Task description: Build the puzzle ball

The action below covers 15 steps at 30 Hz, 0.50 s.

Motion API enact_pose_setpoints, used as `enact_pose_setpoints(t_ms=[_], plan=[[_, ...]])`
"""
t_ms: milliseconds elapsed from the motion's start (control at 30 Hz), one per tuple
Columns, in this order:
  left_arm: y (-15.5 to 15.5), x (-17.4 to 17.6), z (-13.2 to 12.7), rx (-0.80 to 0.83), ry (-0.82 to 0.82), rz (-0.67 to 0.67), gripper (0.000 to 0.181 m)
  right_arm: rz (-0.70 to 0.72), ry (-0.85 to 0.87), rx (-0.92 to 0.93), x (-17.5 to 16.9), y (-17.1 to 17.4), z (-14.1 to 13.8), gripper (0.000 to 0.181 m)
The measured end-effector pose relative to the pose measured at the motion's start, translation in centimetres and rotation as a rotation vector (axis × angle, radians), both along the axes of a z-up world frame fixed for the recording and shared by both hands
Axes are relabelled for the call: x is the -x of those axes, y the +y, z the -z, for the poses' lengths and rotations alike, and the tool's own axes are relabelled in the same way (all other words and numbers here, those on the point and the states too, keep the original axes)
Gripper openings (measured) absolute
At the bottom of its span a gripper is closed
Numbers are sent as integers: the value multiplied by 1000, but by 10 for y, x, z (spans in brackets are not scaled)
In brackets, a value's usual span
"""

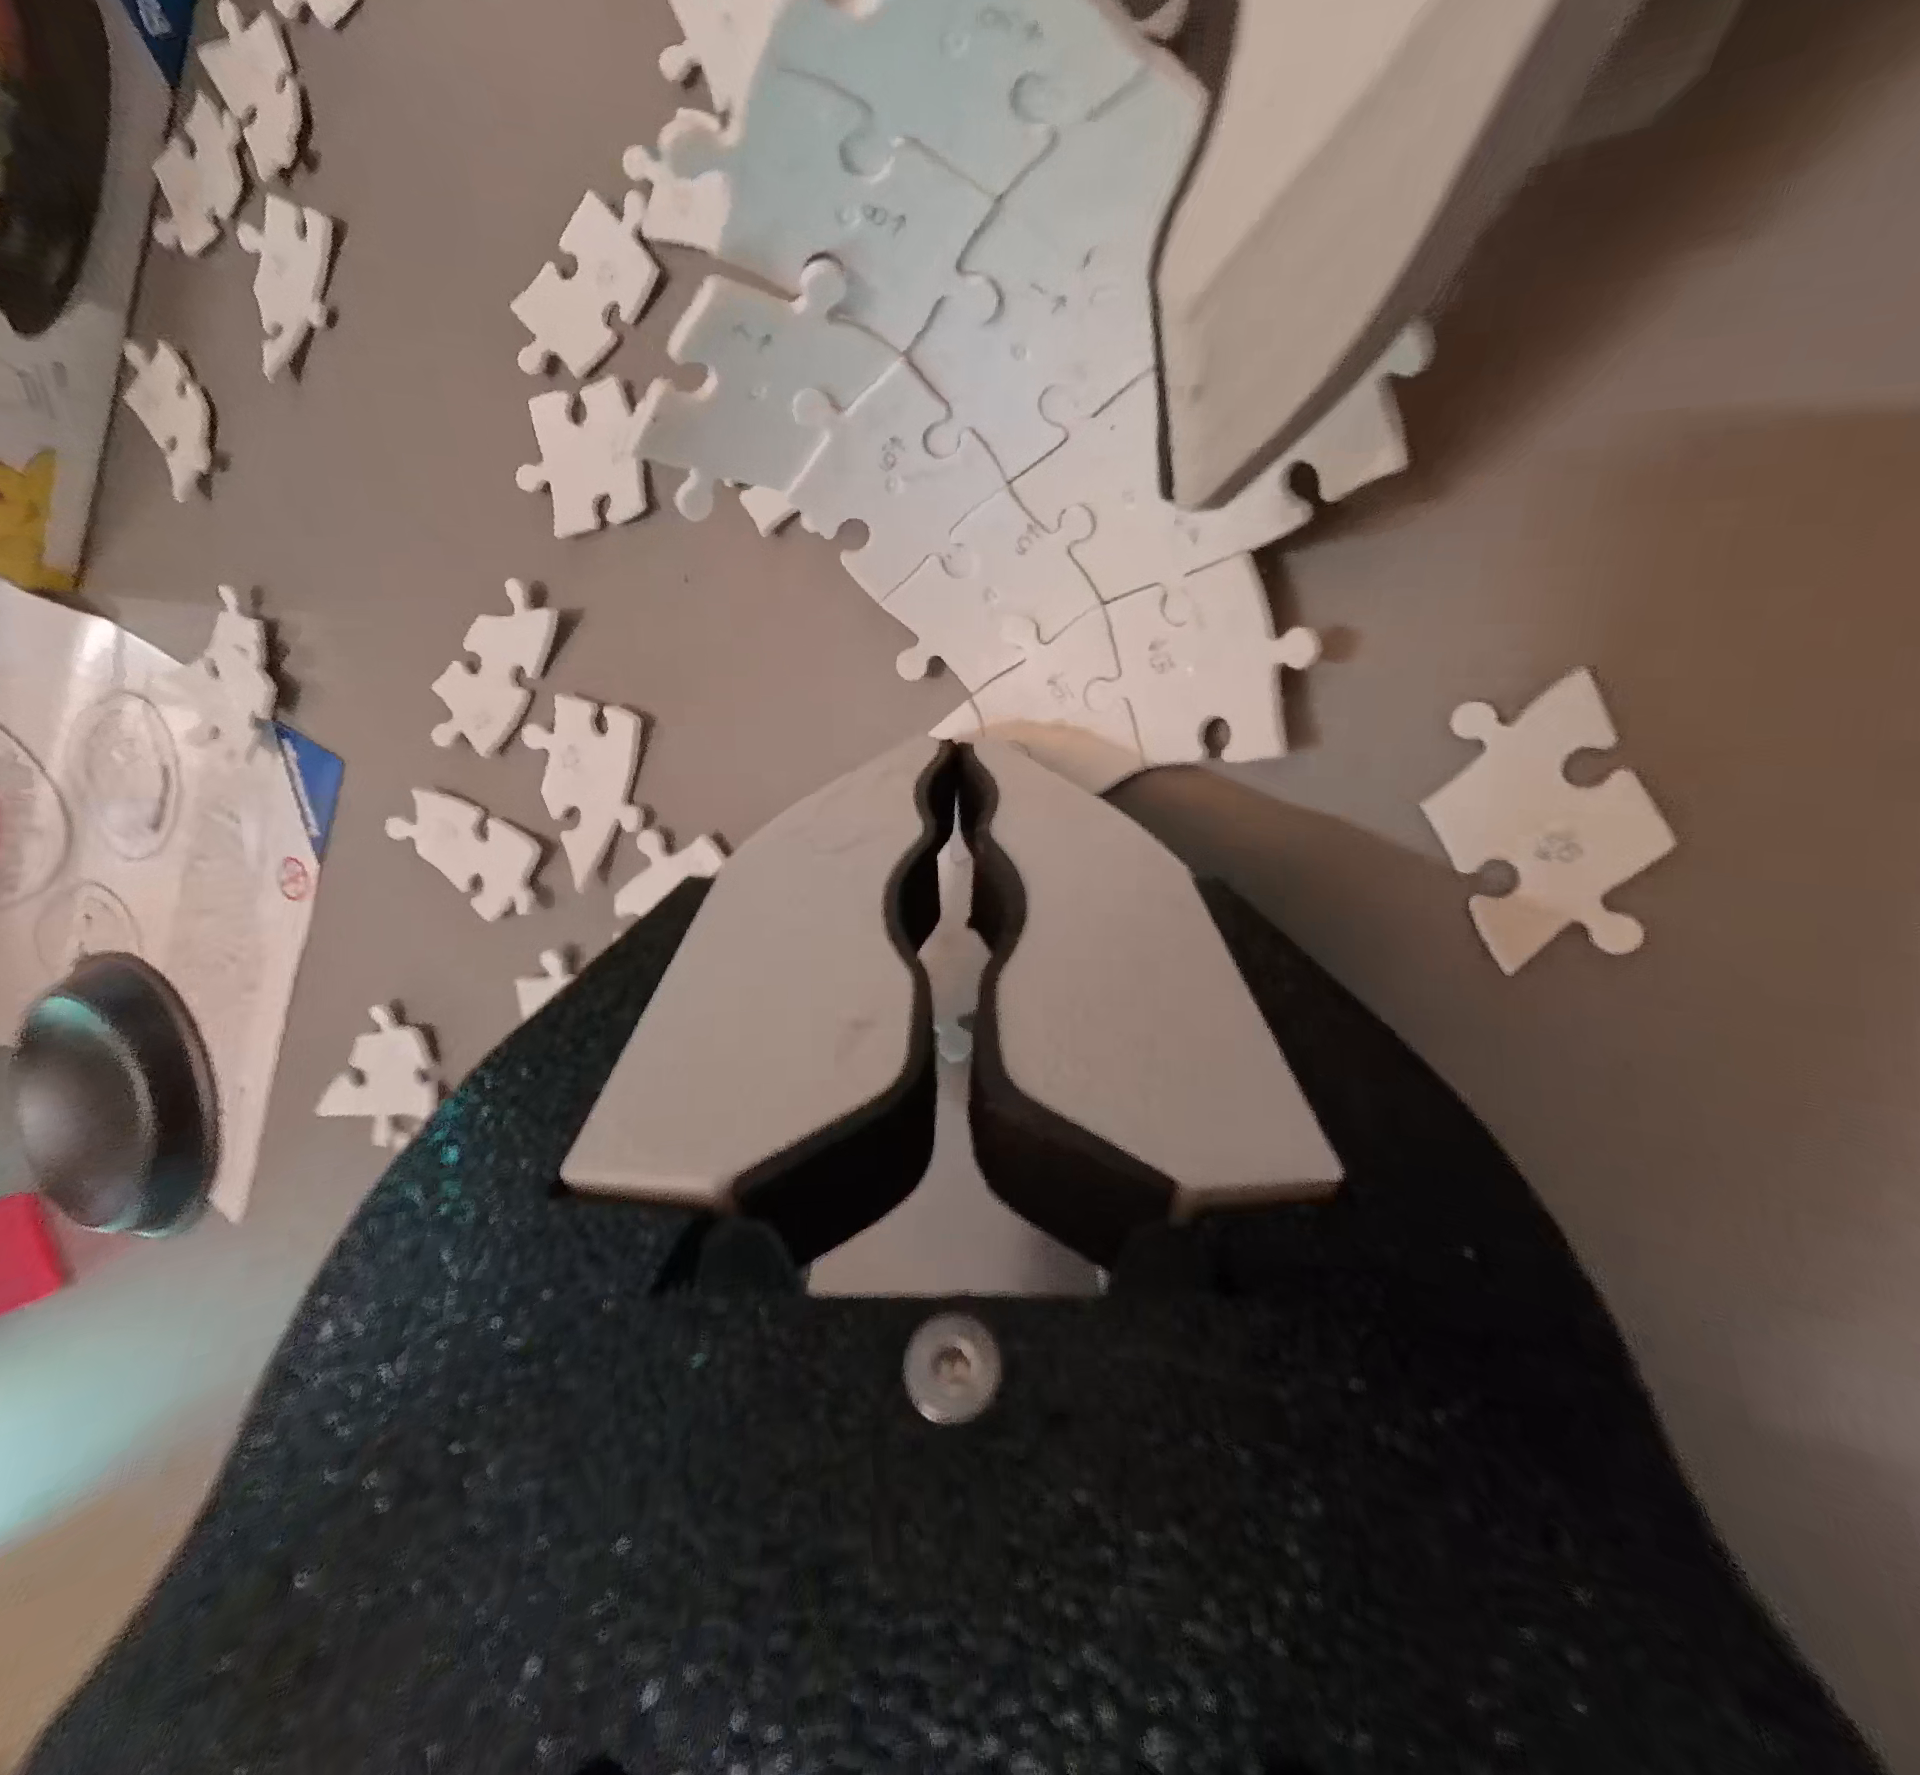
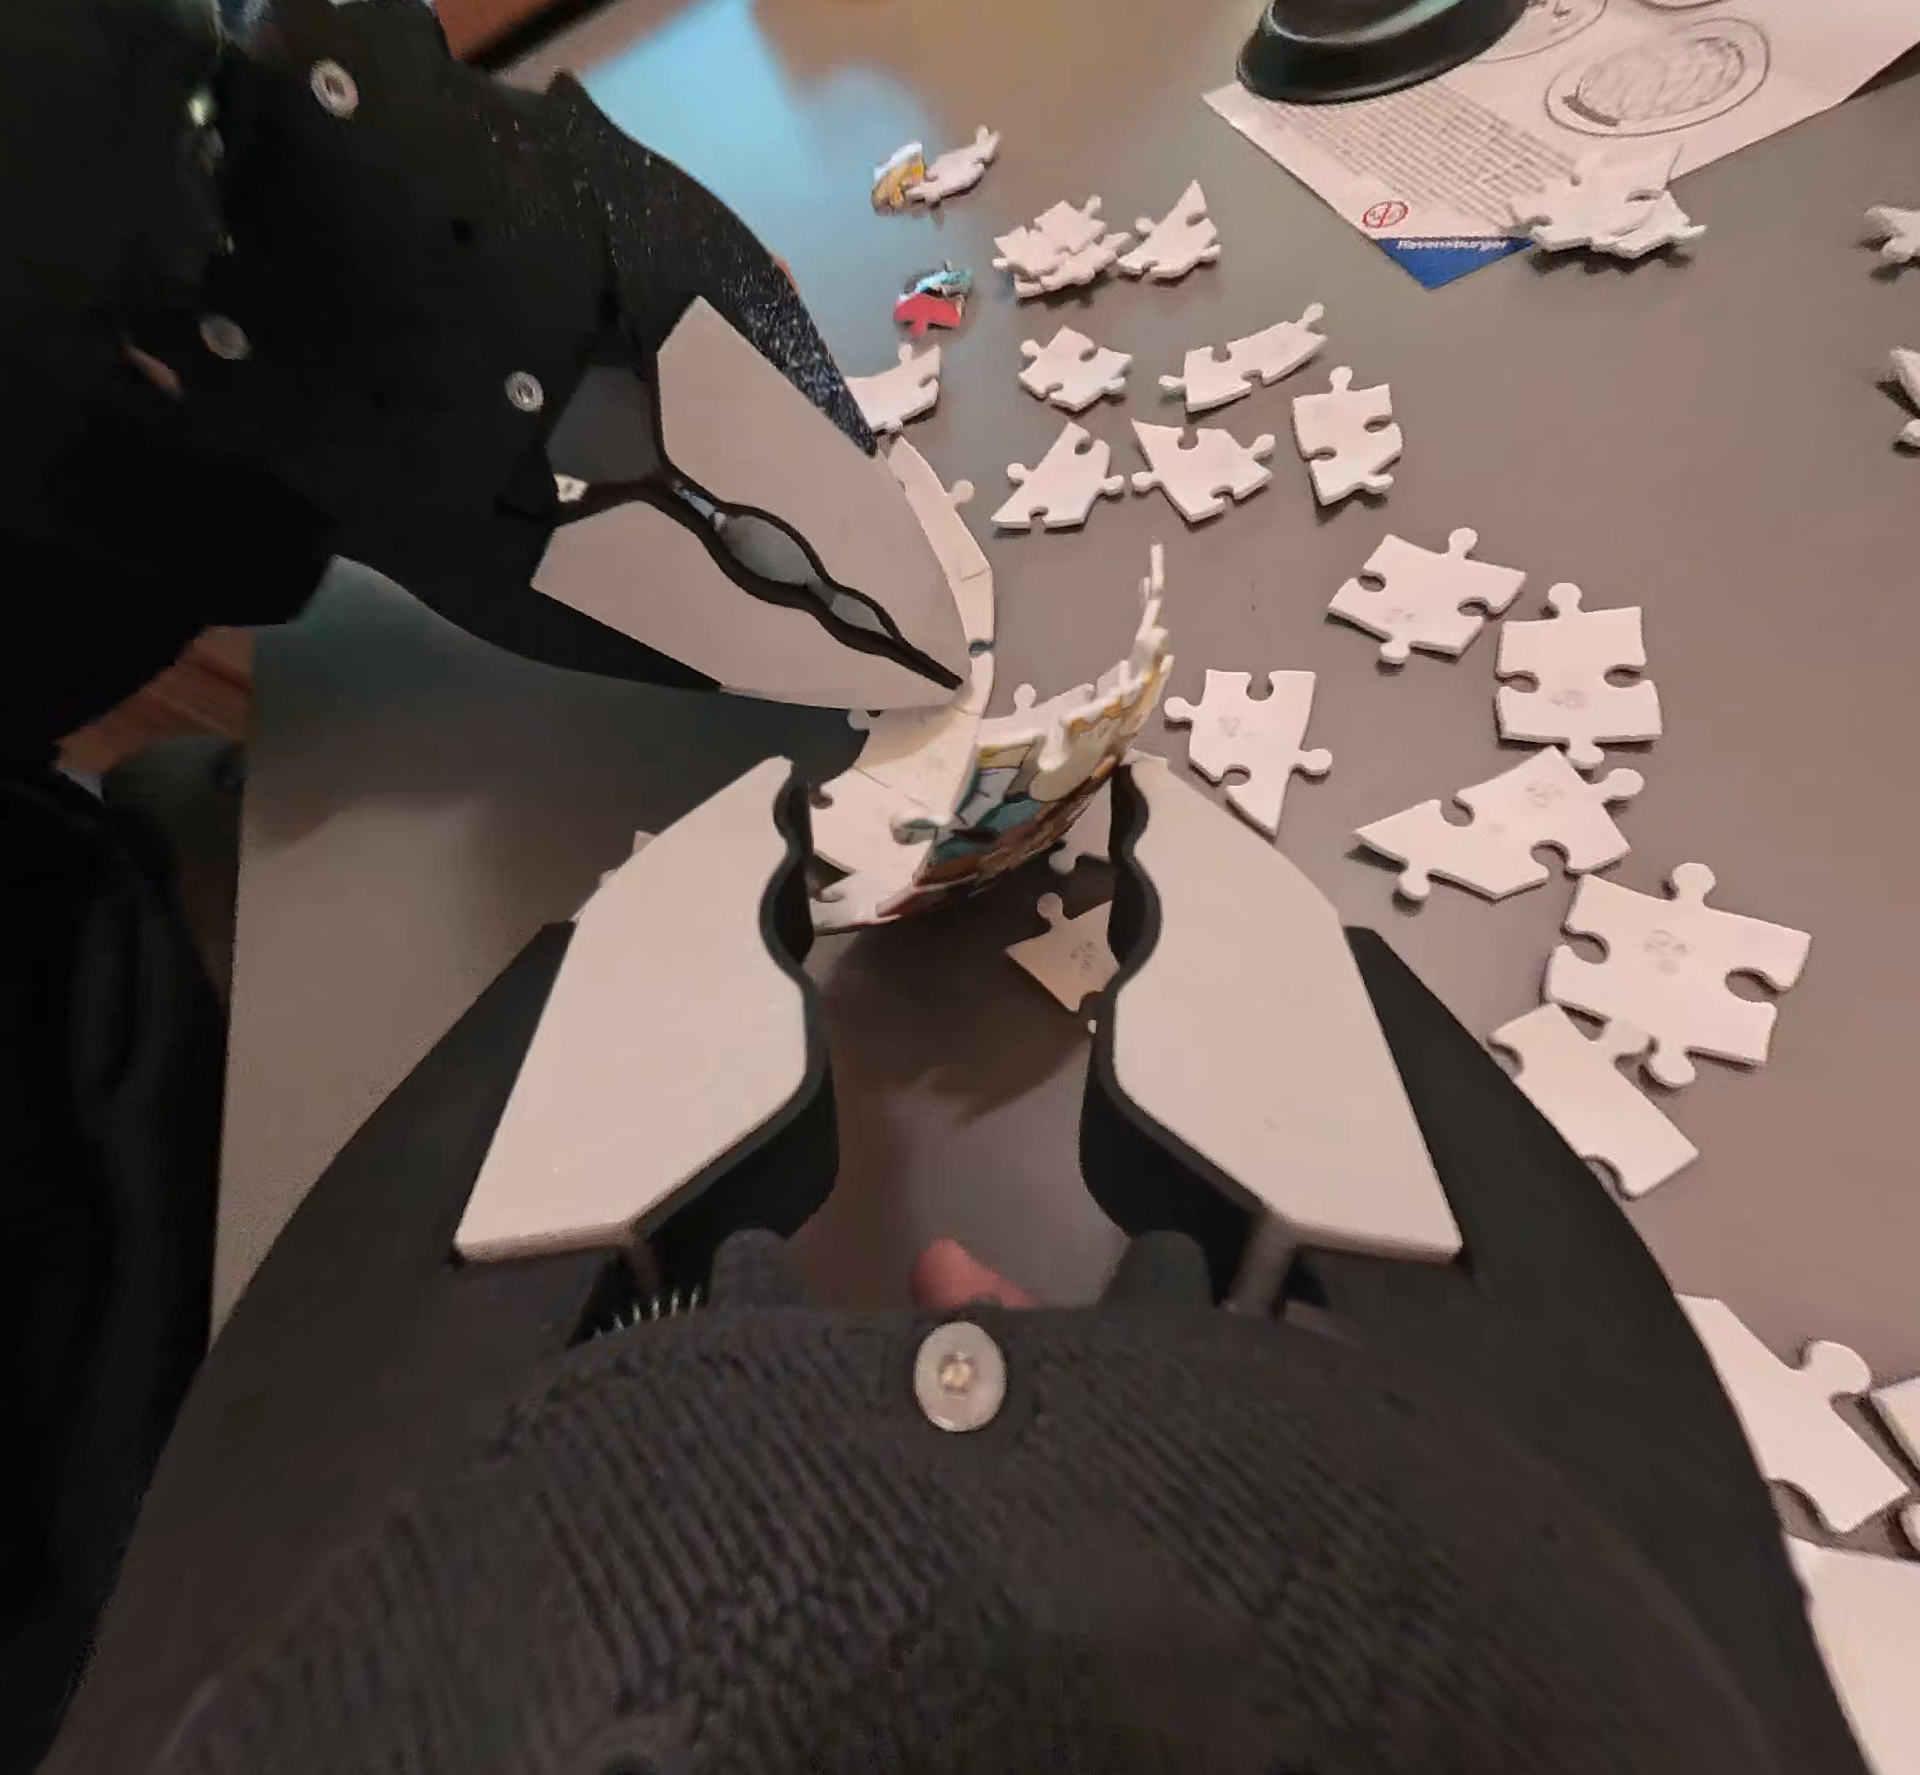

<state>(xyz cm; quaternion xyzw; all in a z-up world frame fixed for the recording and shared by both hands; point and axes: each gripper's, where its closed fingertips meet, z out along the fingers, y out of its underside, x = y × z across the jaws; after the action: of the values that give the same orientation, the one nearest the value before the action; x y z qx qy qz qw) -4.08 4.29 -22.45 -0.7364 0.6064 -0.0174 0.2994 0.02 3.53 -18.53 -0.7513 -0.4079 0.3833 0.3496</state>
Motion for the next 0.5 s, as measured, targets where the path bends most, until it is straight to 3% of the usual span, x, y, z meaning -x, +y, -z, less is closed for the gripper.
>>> enact_pose_setpoints(t_ms=[300,500], plan=[[0,0,-9,72,-44,-53,12,25,-81,-72,2,6,4,32],[10,-8,-40,-50,-34,86,23,6,-145,-102,1,5,13,27]])
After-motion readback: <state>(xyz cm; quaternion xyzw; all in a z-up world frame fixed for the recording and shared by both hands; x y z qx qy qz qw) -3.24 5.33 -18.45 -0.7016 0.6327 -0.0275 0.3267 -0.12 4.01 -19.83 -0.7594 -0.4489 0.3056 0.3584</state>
